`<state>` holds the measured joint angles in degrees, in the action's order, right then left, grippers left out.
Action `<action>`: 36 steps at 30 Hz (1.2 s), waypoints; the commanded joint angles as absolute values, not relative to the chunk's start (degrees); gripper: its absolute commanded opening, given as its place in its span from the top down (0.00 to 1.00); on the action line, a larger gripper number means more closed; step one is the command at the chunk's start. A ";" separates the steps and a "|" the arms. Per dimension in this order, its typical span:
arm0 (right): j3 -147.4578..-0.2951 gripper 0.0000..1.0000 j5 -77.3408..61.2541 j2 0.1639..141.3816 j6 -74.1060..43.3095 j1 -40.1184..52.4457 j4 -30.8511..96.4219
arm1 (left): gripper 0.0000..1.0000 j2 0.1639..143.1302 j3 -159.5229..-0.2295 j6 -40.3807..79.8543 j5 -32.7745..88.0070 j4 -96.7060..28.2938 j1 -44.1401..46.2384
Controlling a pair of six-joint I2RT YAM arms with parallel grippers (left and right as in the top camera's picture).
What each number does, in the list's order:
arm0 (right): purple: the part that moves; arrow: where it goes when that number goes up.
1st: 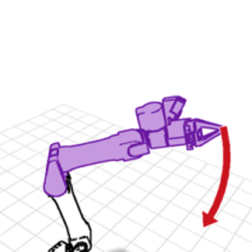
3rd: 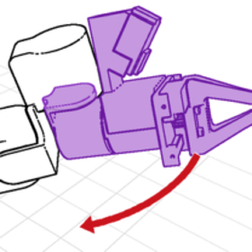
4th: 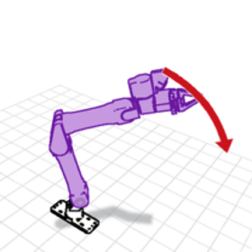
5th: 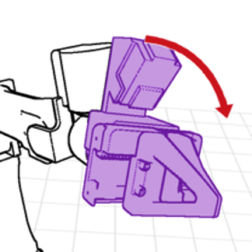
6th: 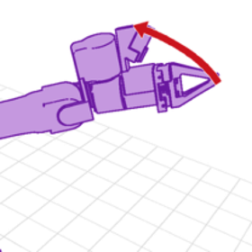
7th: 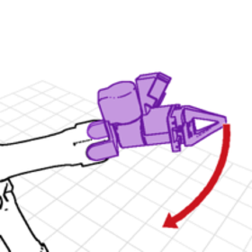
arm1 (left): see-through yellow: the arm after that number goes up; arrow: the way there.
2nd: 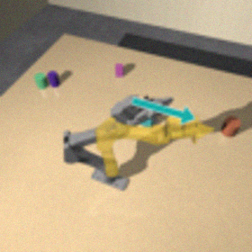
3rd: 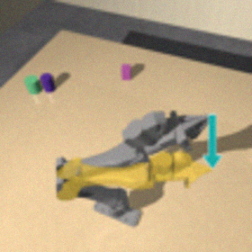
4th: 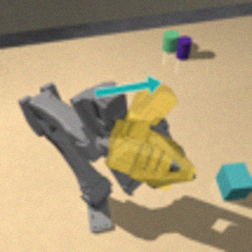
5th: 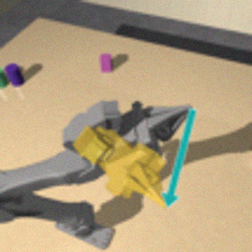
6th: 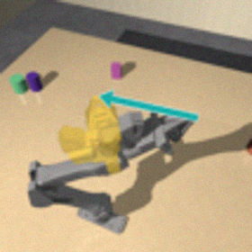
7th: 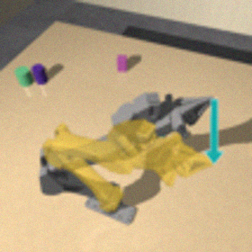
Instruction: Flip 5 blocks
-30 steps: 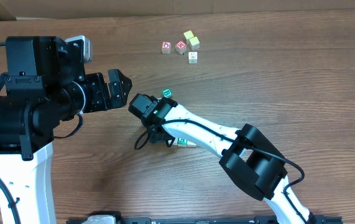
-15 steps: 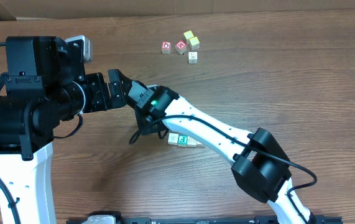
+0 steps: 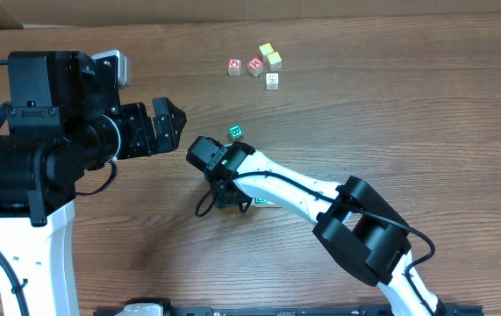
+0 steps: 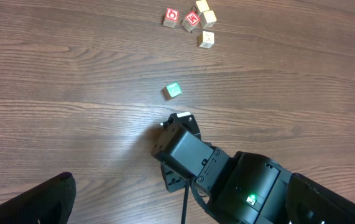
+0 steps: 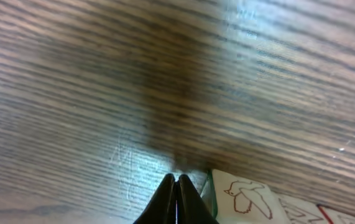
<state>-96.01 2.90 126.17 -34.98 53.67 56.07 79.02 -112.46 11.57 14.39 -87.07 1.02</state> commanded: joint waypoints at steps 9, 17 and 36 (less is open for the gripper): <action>-102.48 0.92 -0.56 124.84 -32.49 53.25 58.76 | 0.00 78.74 -113.51 10.90 14.63 -86.98 0.75; -115.74 0.96 -0.54 124.73 -32.56 48.27 71.33 | 0.00 78.74 -113.51 10.90 14.63 -86.98 0.75; -110.56 0.96 -0.25 124.70 -39.66 31.83 96.66 | 0.00 78.74 -113.51 10.90 14.63 -86.96 0.75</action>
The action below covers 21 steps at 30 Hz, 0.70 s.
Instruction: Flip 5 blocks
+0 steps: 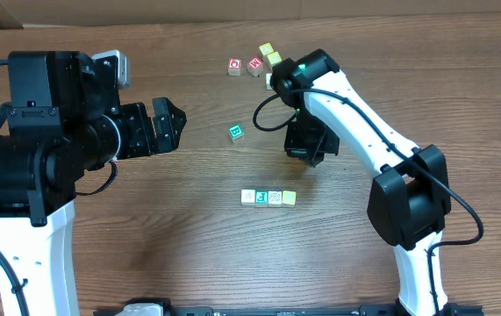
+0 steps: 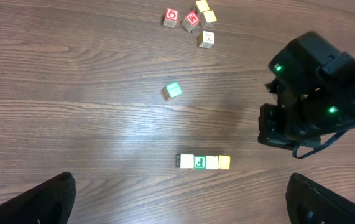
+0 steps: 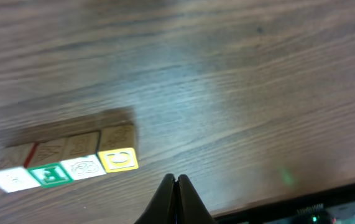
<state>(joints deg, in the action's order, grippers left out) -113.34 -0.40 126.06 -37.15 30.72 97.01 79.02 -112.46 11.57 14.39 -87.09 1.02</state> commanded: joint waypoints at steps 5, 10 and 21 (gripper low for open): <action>-104.64 0.96 -0.19 124.70 -41.95 32.93 93.60 | 0.00 78.74 -113.51 10.90 14.63 -86.98 0.75; -101.71 0.96 -1.21 124.70 -42.02 33.89 90.56 | 0.00 78.74 -113.51 10.90 14.63 -86.98 0.75; -100.09 0.96 -3.11 124.70 -38.98 35.31 86.19 | 0.00 78.74 -113.51 10.90 14.63 -86.98 0.75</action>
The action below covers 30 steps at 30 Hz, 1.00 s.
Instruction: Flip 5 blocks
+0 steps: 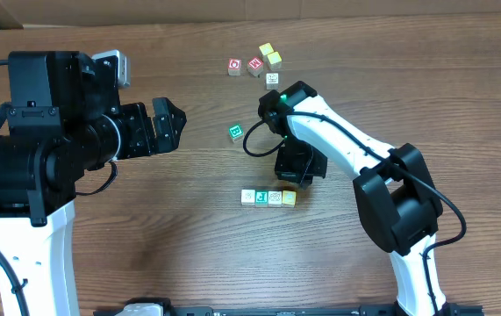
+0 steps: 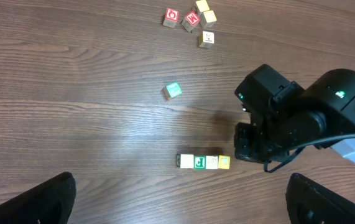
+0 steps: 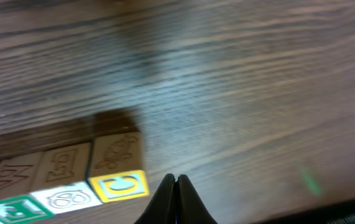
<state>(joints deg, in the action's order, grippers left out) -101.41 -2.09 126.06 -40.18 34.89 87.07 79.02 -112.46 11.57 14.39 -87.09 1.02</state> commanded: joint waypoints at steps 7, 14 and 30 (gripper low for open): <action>-94.00 0.96 -3.11 119.52 -36.82 35.42 82.24 | 0.00 78.74 -113.51 10.90 14.63 -86.98 0.75; -82.19 0.96 -5.39 111.66 -36.86 34.98 70.57 | 0.00 78.74 -113.51 10.90 14.63 -86.98 0.75; -74.56 0.96 -7.84 111.55 -42.02 34.87 59.90 | 0.00 78.74 -113.51 10.90 14.63 -86.98 0.75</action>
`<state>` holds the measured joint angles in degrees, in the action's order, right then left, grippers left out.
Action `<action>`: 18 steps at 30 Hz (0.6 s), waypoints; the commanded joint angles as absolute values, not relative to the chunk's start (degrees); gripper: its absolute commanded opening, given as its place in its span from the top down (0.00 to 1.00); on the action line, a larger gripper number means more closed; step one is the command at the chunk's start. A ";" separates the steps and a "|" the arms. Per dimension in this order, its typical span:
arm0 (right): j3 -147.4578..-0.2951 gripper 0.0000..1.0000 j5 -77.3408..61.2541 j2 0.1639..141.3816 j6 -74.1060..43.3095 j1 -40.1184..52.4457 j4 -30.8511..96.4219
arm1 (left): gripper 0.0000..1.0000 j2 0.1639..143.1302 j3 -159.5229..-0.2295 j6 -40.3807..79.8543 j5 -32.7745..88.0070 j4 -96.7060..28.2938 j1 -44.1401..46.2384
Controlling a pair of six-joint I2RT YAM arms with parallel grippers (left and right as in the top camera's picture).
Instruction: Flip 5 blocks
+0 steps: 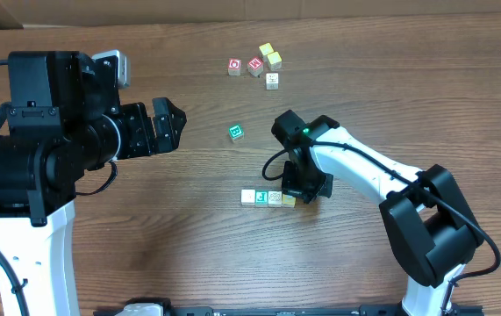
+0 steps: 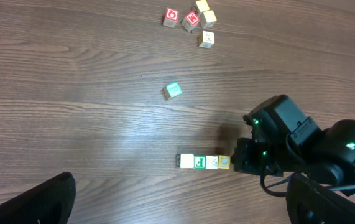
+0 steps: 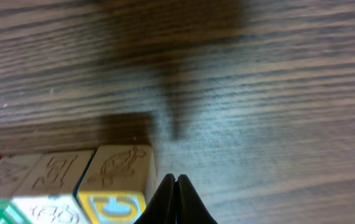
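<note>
Four blocks lie in a row [image 1: 268, 198]: white, green, white, then a yellow-faced block [image 3: 120, 186] at the right end. My right gripper [image 3: 176, 182] is shut and empty. It sits low over the table, right beside the yellow block's right side; I cannot tell whether it touches. In the overhead view the right gripper [image 1: 301, 192] stands at the row's right end. A loose green block [image 1: 236, 132] lies farther back. My left gripper [image 1: 168, 123] hangs high at the left, open, far from all the blocks.
A cluster of small blocks lies at the back: two red ones [image 1: 245, 66], two yellow ones [image 1: 270, 55] and a white one [image 1: 272, 80]. A cardboard wall [image 1: 145, 10] borders the table's far edge.
My right gripper, still shut, has come down from just behind the row's right end to table level beside the yellow block. The row and the left arm have not moved.
At first my right gripper was shut, low at the row's left end, the arm covering the blocks. Then it was raised back right of the row, which showed four blocks. It then stood nearer the yellow end, and now lies low beside it.
</note>
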<state>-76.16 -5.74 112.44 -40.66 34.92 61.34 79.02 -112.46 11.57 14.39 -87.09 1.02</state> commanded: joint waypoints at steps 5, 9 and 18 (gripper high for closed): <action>-74.26 0.96 -8.25 111.55 -41.78 34.87 58.37 | 0.00 78.74 -113.51 10.90 14.63 -86.98 0.75; -74.30 0.96 -8.73 111.55 -39.22 34.87 58.30 | 0.00 78.74 -113.51 10.90 14.63 -86.98 0.75; -74.91 0.96 -9.10 111.55 -36.71 34.65 58.11 | 0.00 78.74 -113.51 10.90 14.63 -86.96 0.75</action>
